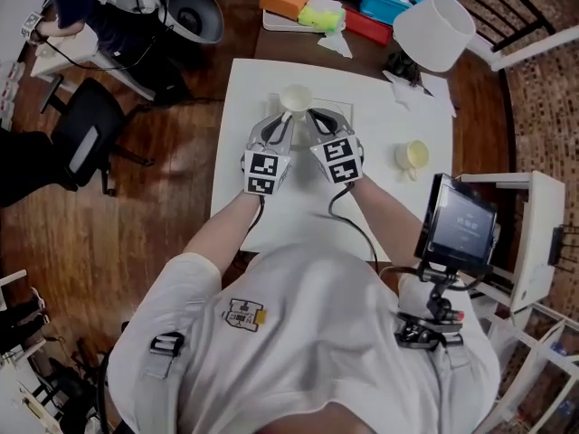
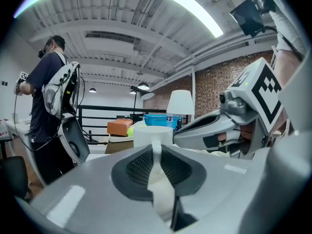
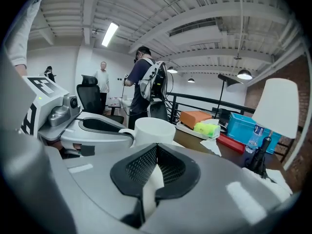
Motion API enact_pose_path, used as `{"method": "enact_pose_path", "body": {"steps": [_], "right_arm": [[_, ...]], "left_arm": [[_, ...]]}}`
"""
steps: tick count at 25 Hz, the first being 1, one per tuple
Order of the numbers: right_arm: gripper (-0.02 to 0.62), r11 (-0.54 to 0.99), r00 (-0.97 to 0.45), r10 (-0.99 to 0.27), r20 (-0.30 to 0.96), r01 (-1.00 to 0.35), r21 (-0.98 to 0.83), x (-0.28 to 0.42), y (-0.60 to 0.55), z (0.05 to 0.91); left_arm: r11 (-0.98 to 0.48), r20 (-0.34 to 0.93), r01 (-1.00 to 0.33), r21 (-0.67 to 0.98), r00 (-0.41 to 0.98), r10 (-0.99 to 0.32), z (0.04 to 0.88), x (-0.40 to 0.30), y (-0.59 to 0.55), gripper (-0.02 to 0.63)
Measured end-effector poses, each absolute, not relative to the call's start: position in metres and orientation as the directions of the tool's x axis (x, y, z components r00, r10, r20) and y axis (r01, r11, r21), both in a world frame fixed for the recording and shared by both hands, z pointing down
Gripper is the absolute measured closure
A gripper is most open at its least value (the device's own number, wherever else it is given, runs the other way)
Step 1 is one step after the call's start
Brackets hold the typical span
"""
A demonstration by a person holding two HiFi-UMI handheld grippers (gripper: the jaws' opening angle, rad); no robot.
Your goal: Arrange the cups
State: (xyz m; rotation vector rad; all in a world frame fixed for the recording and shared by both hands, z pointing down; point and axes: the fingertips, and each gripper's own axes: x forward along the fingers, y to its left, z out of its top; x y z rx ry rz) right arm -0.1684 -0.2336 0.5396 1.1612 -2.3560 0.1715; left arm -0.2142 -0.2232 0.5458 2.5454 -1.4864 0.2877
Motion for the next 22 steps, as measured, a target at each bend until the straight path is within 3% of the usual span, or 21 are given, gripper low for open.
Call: {"method": "enact_pose_path", "body": {"steps": [22], "right_arm": [[0.594, 0.616, -0.505, -0.7, 0.505, -0.784, 0.07, -0.169, -0.233, 0.56]], "left_arm": [[-0.516, 0.306, -0.856, 0.004, 0.492, -0.815, 0.57, -0.211, -0.221, 0.561]]}}
